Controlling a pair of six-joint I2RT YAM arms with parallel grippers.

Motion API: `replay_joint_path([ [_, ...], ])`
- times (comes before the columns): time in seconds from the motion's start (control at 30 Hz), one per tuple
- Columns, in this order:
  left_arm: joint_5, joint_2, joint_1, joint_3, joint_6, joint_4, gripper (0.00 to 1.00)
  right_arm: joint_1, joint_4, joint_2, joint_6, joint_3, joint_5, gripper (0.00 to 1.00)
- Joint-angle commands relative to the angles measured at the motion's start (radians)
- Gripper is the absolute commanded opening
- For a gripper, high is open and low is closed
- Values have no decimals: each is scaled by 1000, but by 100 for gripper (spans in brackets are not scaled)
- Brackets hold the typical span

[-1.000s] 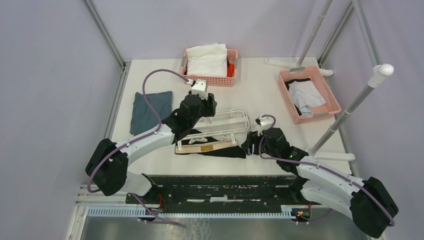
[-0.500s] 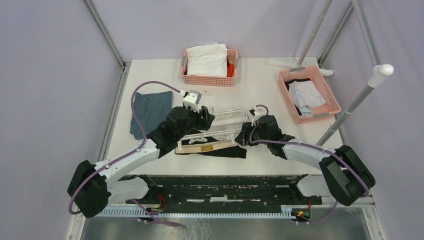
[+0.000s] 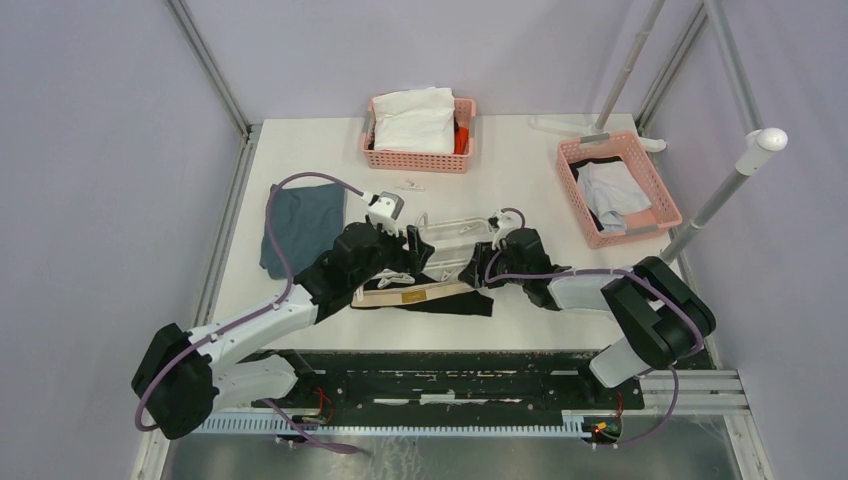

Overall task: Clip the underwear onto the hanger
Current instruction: Place the hanger at the center of the board, then adjust the hanger at the center of the board.

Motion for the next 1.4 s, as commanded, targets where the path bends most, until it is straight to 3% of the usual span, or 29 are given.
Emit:
replay_joint_path([
  [0.0, -40, -53, -1, -10, -23, 73, 82, -4, 134, 29, 18, 9, -9, 57],
  [0.1, -45, -55, 1, -19, -15, 89, 83, -5, 171, 45, 21, -6, -14, 56],
  [0.27, 29, -14, -5, -8, 24, 63, 75, -4, 231, 63, 25, -14, -26, 49],
  [0.43, -5, -2, -63, -34, 32, 49, 71, -5, 267, 65, 10, -22, -14, 41],
  [0.67, -68, 11, -170, -50, 60, 34, 71, -4, 293, 36, -3, -34, 9, 23],
  [0.97, -14, 40, -180, -78, 91, 73, 72, -3, 290, -35, -4, -41, 13, 6],
  [1.37, 147, 199, -178, -32, 239, 169, 73, -2, 363, -127, -49, -84, -49, 0],
])
